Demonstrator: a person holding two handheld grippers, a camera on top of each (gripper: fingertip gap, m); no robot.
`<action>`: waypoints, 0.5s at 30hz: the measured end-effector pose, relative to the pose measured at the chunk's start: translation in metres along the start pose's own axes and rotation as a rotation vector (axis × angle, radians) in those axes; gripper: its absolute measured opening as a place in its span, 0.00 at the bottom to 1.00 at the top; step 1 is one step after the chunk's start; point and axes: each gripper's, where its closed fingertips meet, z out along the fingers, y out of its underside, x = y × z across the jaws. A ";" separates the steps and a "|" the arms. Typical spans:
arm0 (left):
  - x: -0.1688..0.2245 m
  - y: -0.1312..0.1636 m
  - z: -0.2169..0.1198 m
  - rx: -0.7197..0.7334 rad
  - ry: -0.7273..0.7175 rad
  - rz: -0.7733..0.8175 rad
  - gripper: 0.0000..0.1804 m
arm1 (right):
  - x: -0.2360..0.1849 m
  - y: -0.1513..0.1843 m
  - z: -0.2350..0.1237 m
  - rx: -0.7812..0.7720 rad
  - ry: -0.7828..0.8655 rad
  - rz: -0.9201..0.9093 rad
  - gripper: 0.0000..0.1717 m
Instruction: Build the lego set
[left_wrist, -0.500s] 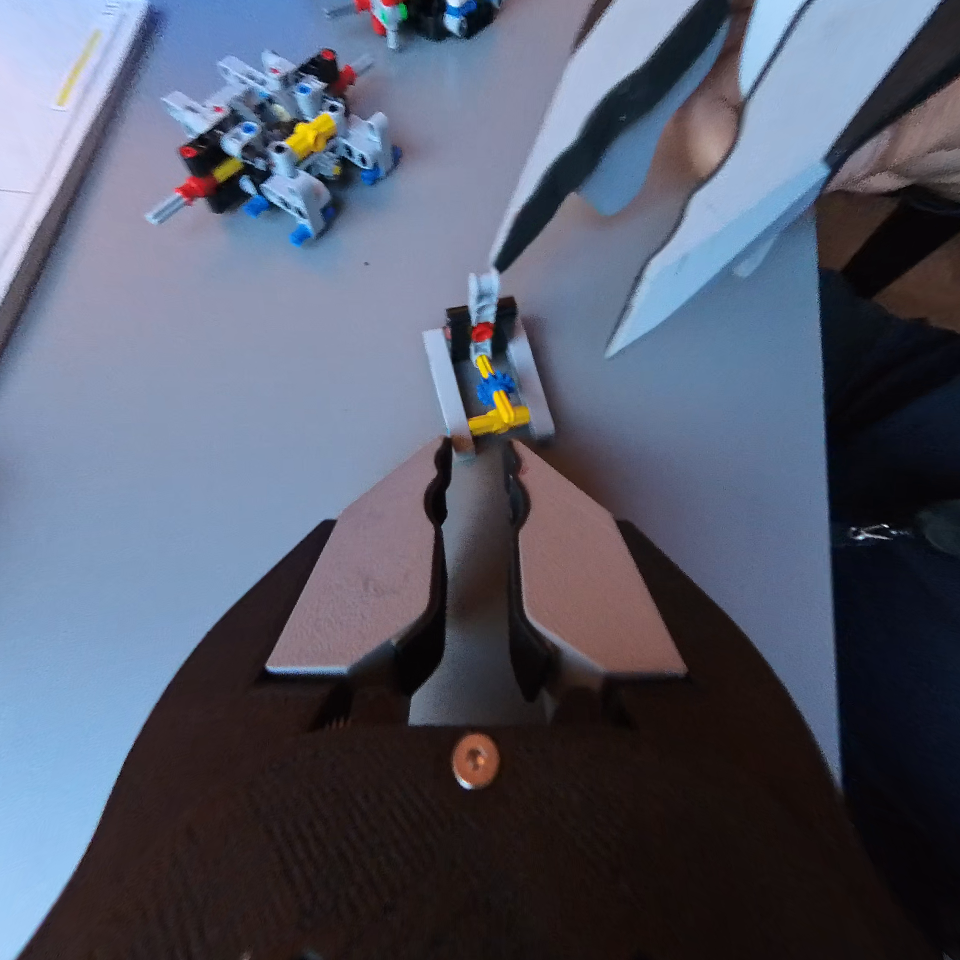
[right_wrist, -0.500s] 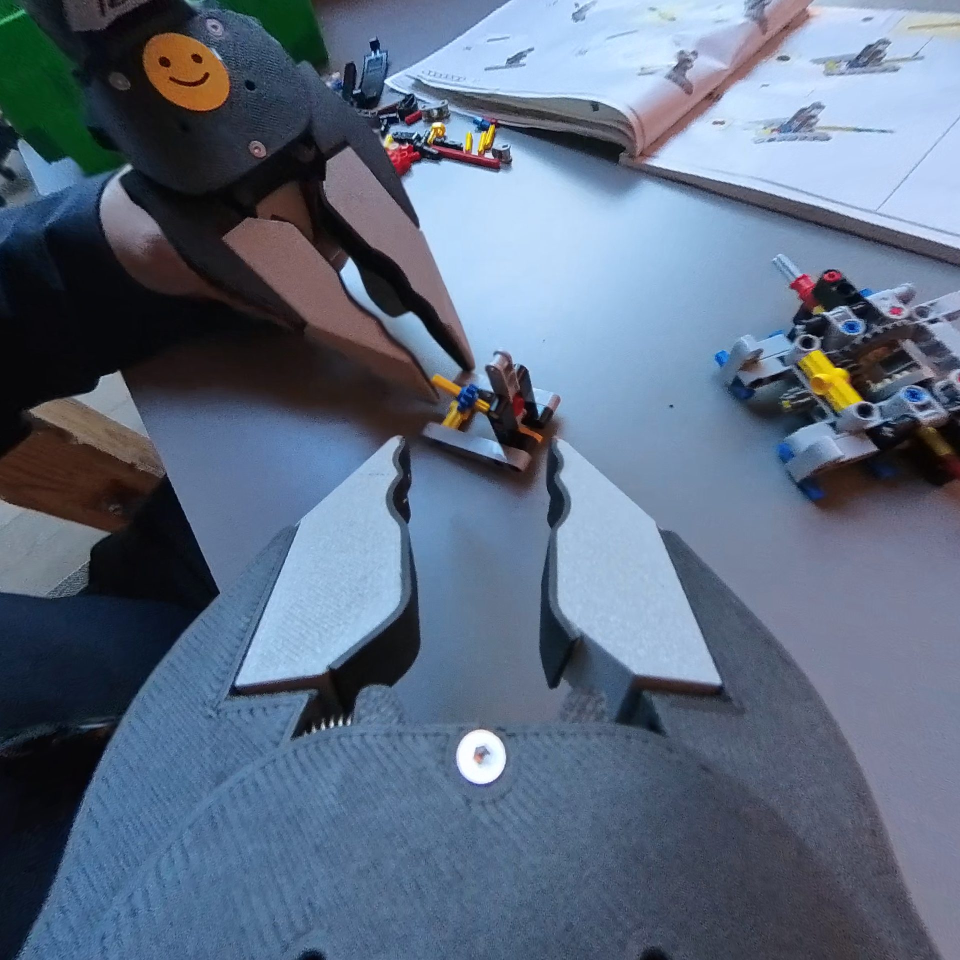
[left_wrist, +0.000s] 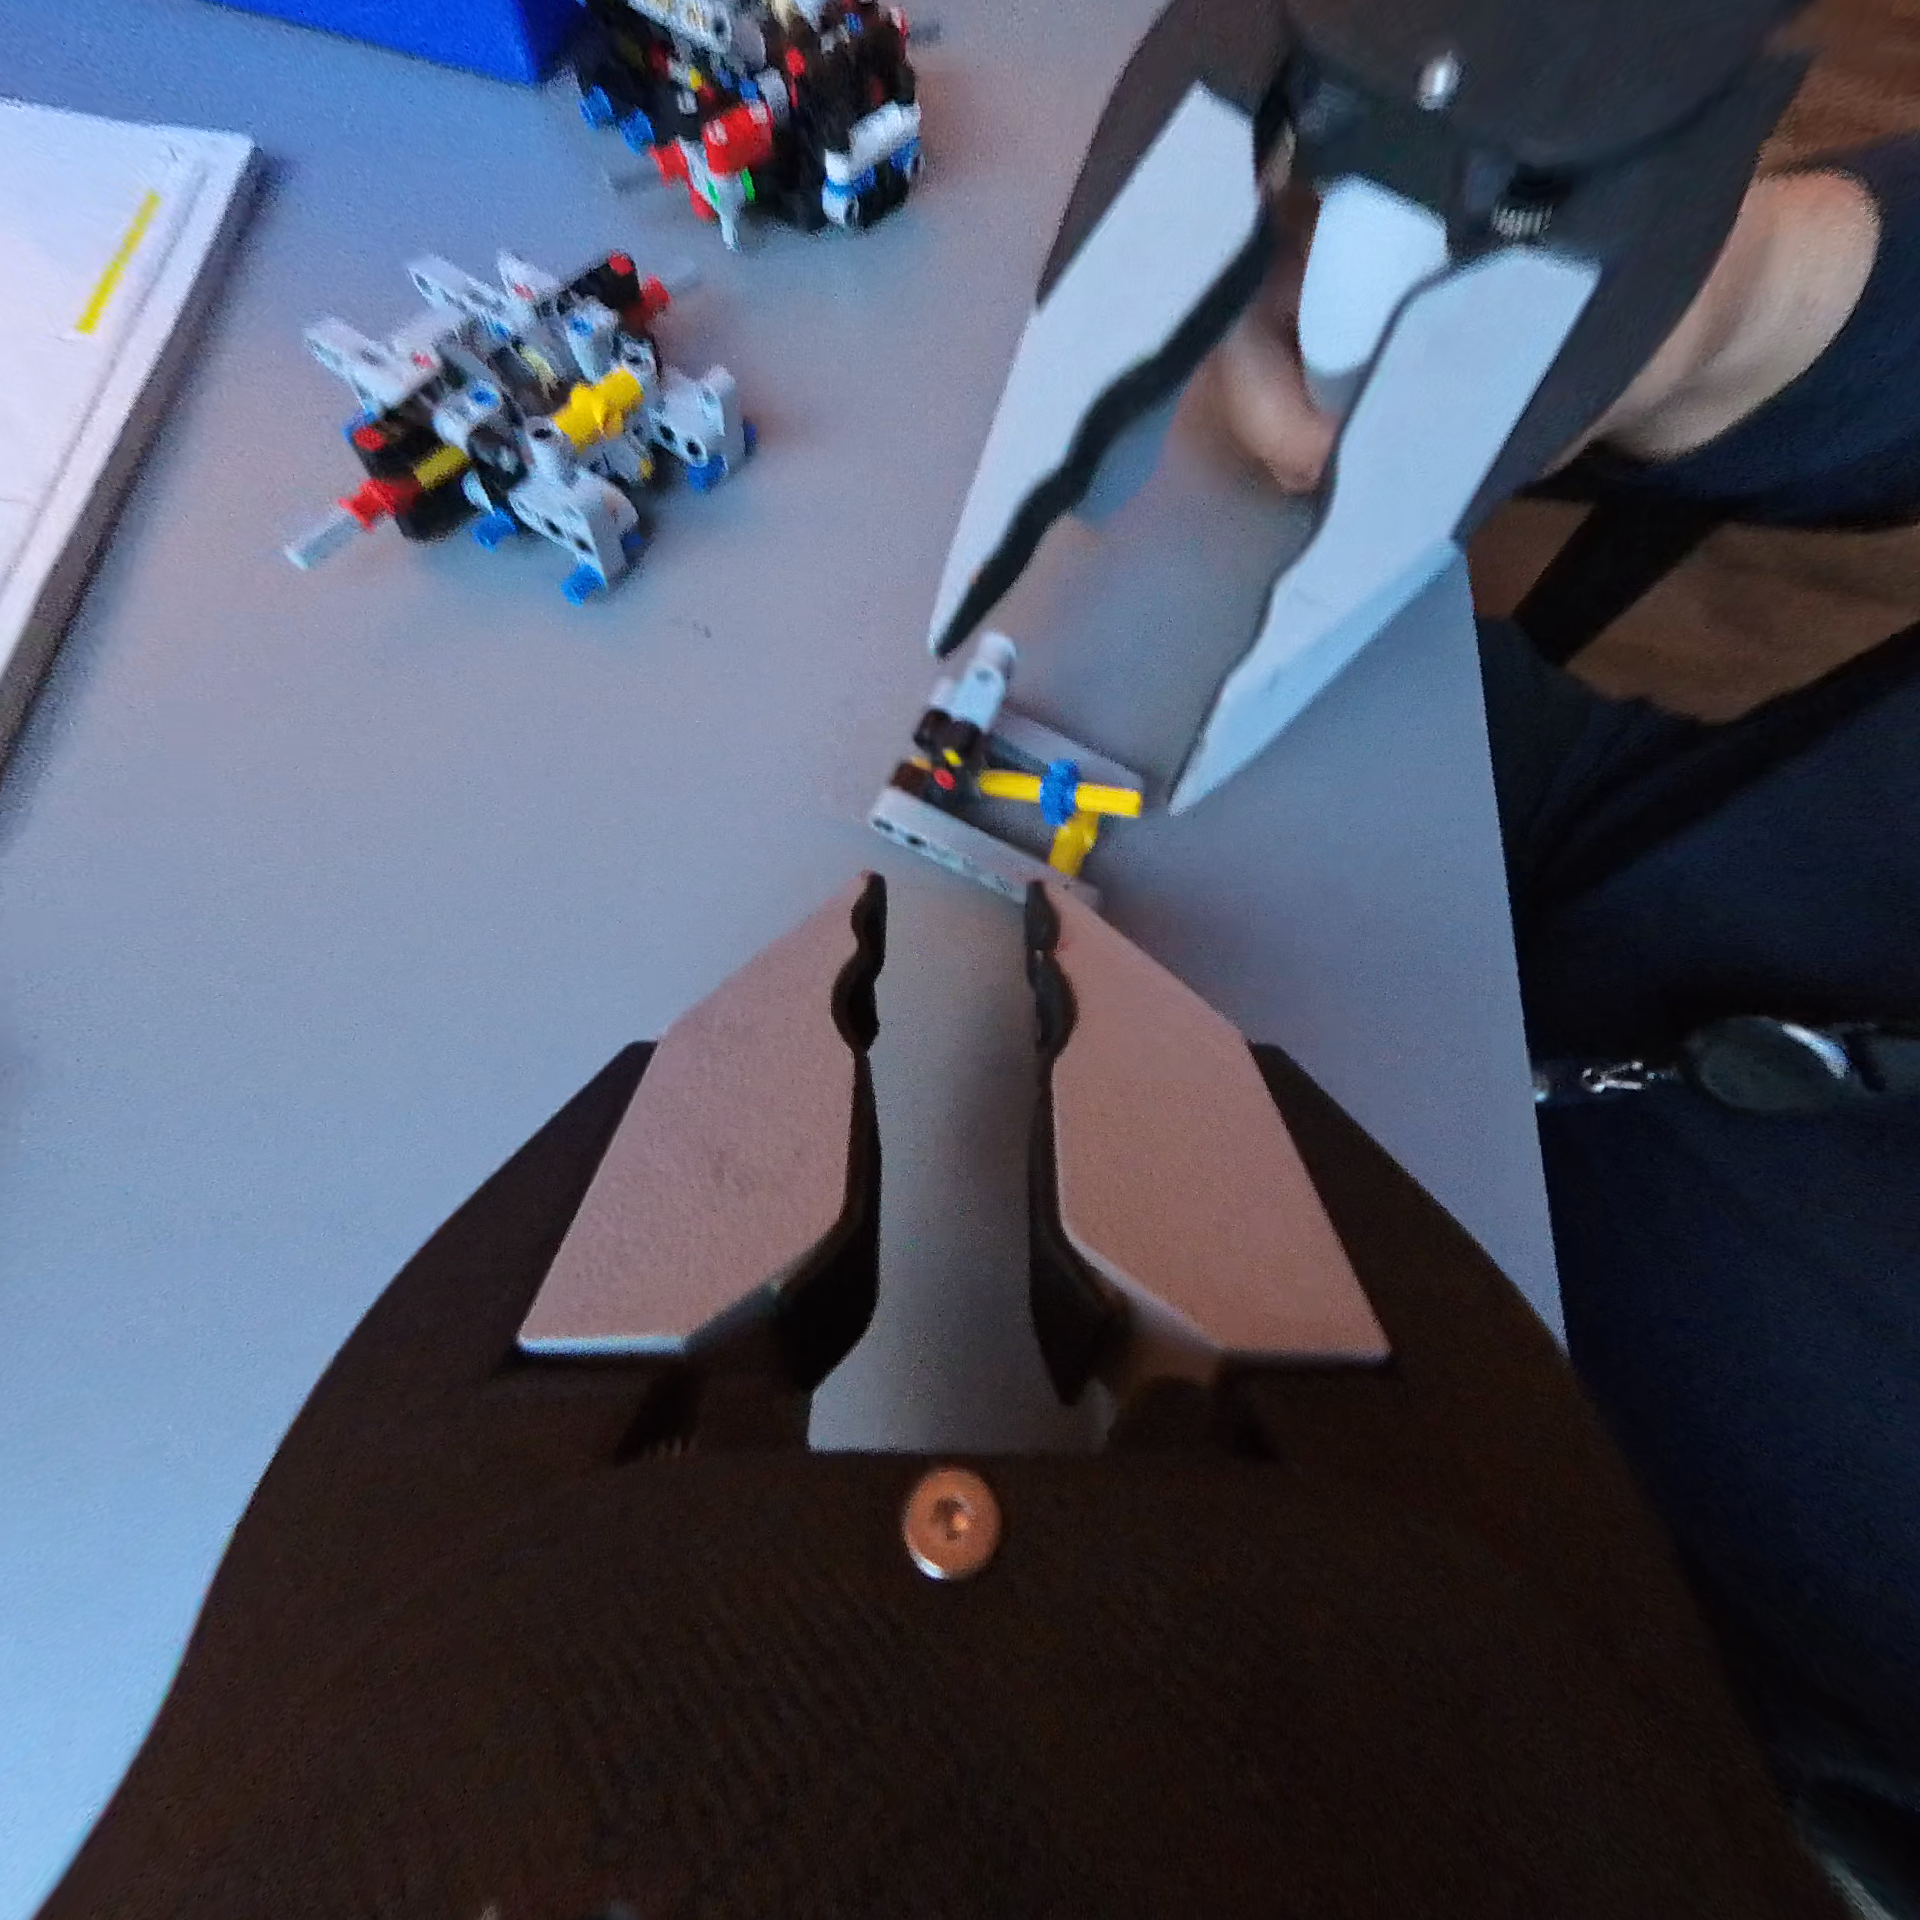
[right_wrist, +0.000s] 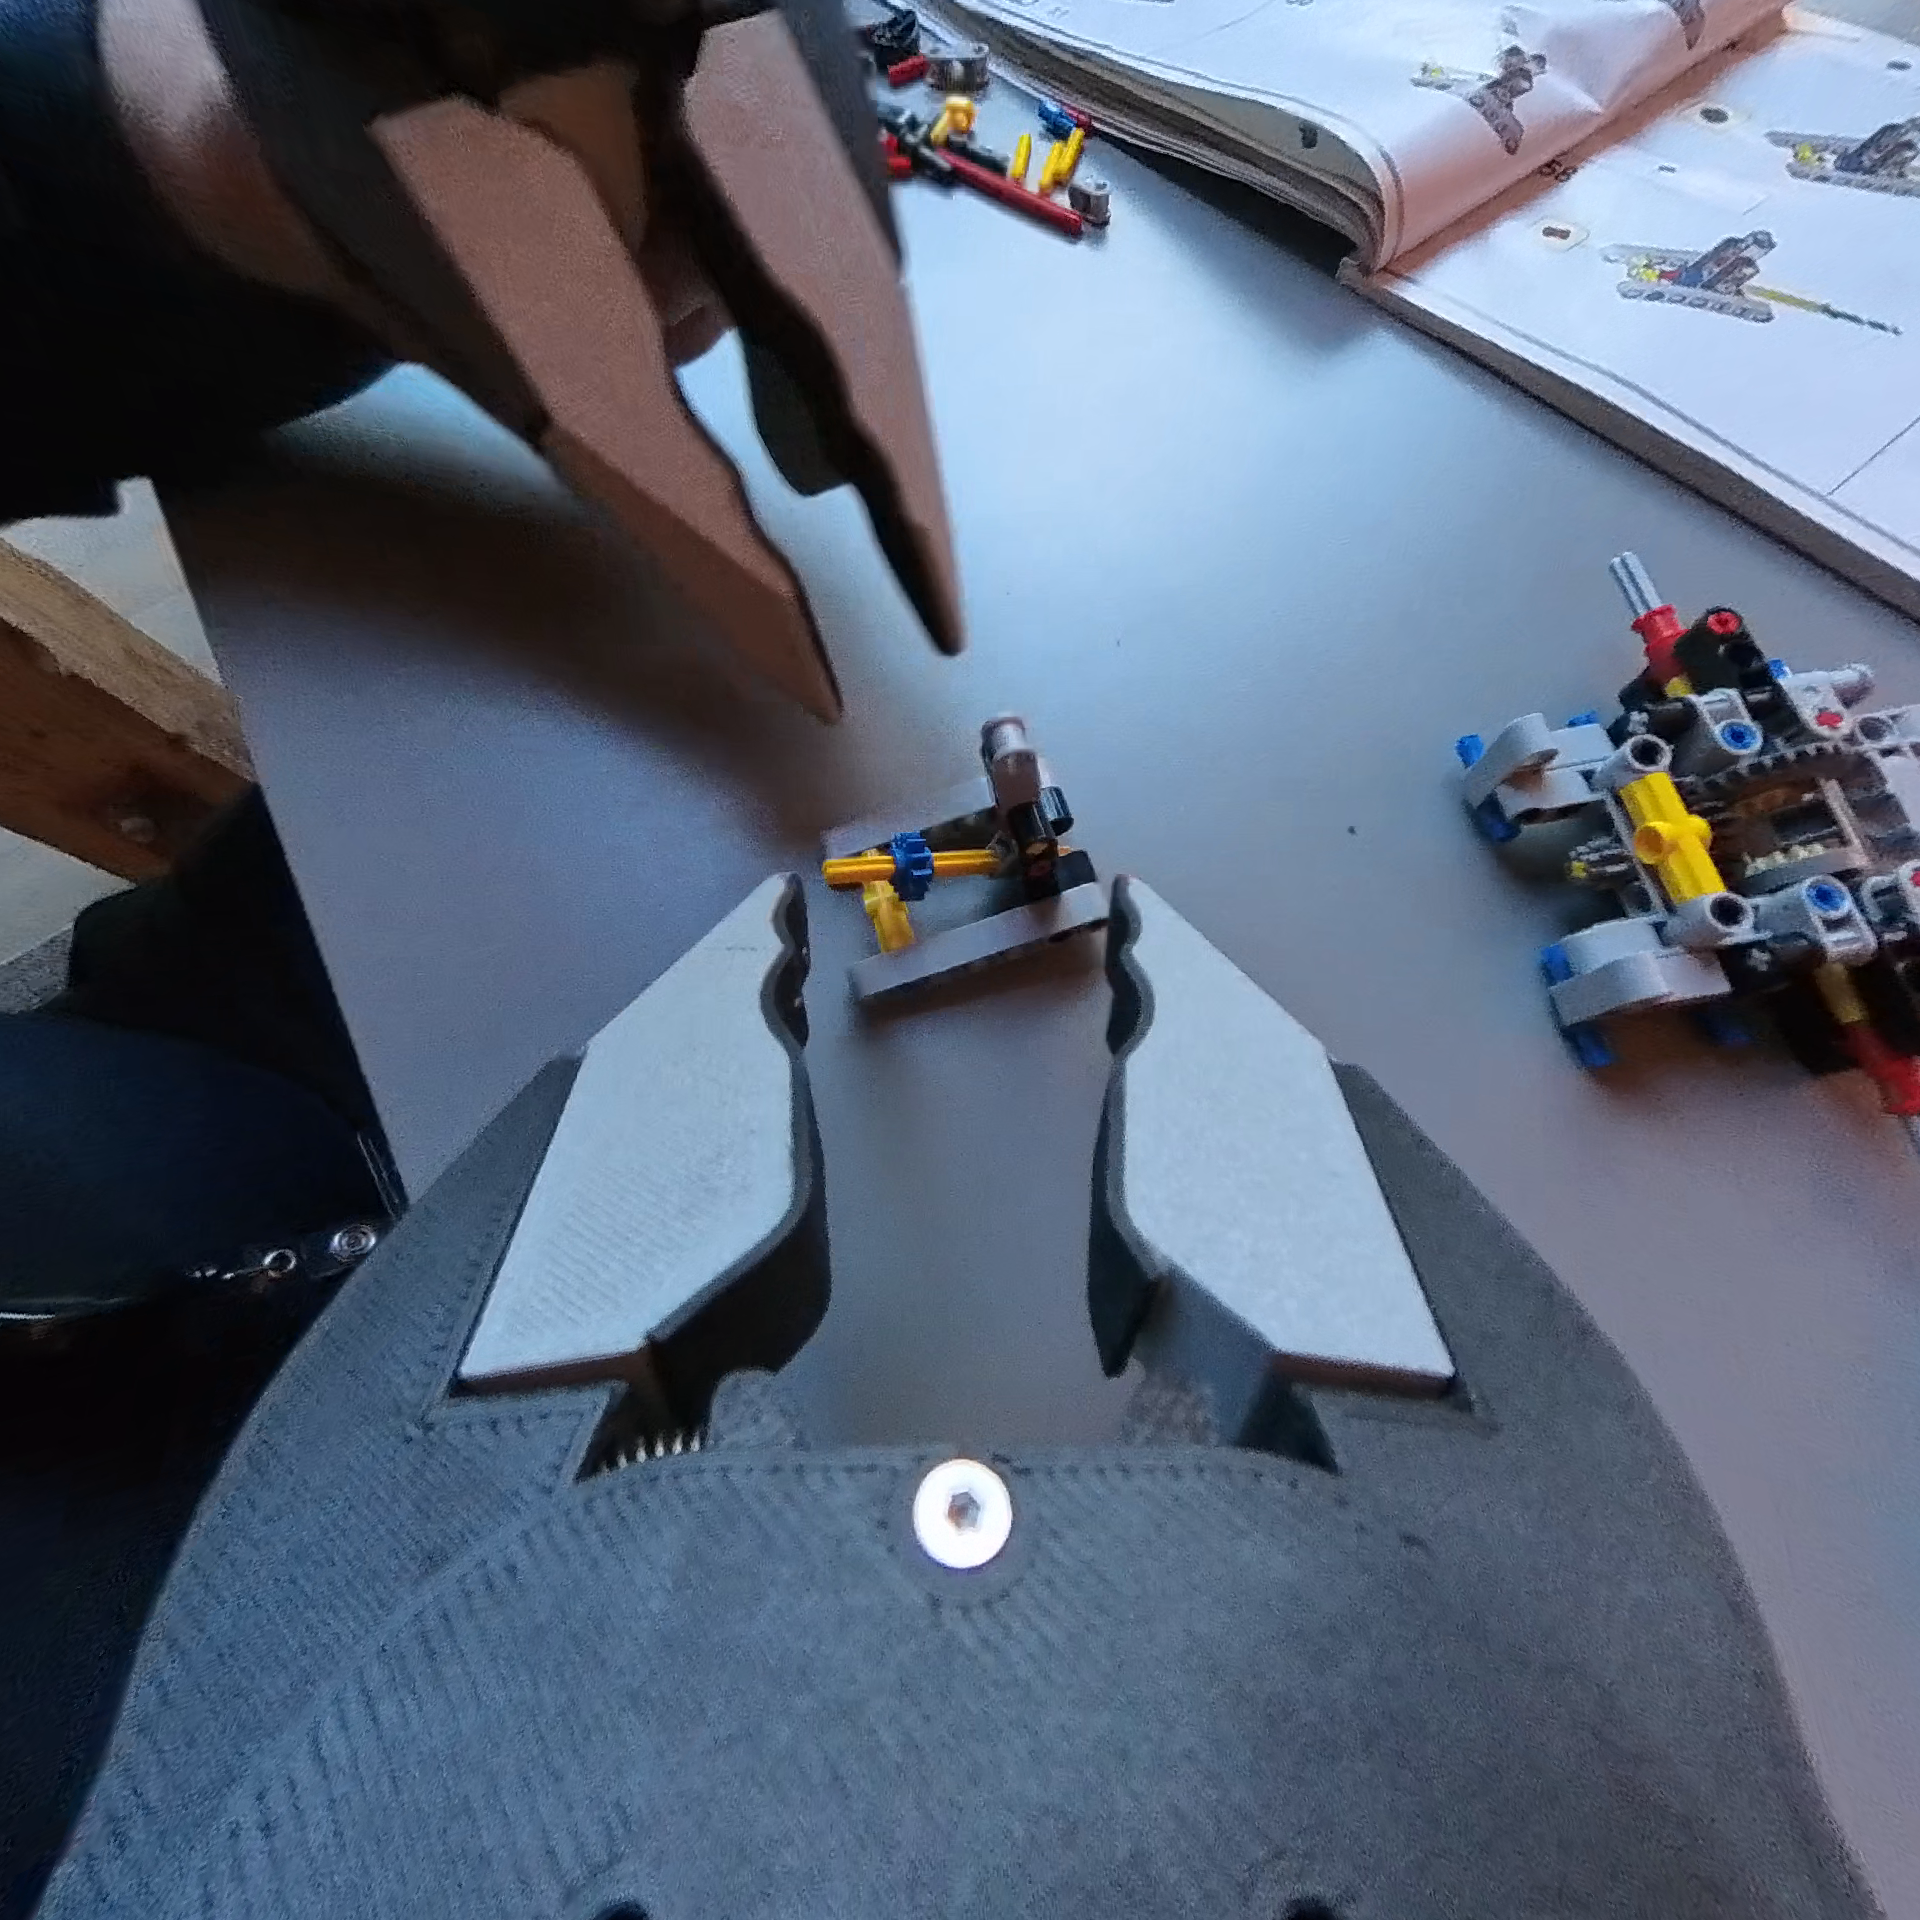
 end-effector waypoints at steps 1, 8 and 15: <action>-0.003 -0.006 0.002 0.018 0.022 -0.006 0.14 | 0.000 -0.002 0.001 0.003 -0.009 -0.008 0.32; 0.003 -0.009 0.025 -0.006 0.178 0.034 0.12 | -0.001 -0.001 0.012 -0.036 -0.059 -0.065 0.28; -0.002 -0.007 0.032 -0.037 0.177 0.074 0.06 | -0.002 -0.005 0.011 -0.015 -0.110 -0.038 0.29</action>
